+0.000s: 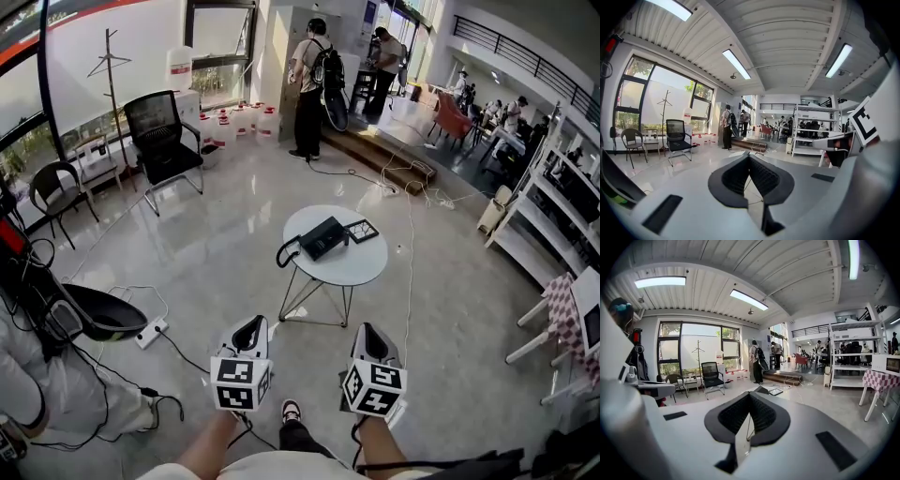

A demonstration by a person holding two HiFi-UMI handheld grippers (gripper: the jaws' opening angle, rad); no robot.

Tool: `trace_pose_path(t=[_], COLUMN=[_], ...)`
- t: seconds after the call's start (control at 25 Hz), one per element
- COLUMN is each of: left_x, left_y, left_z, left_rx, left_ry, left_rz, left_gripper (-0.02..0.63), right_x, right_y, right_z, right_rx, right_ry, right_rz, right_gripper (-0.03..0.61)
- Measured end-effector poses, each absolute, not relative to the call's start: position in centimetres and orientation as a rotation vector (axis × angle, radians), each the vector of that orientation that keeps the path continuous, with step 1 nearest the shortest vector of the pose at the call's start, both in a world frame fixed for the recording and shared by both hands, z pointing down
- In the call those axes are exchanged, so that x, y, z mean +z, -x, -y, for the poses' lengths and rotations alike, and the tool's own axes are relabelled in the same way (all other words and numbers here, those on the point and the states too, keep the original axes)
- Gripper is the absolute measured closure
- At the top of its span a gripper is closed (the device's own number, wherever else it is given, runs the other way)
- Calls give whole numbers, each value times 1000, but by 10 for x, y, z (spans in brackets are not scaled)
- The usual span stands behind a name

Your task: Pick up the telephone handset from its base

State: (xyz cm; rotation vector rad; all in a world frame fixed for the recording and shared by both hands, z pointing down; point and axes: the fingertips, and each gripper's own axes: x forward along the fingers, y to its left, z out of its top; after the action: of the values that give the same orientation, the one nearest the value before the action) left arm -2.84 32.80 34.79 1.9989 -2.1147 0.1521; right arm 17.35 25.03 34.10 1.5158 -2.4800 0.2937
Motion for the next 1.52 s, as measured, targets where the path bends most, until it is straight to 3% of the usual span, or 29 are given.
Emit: trace_pose_path(t=[1.52], left_x=[357], left_y=[70], left_z=[-84], left_rx=[294], left_ry=[-1956], left_rz=[2130], left_gripper=[597], right_x=[360], right_y=[-140], right_z=[15], right_rx=[383], right_ry=[-1462], right_rz=[2513], right_gripper=[555])
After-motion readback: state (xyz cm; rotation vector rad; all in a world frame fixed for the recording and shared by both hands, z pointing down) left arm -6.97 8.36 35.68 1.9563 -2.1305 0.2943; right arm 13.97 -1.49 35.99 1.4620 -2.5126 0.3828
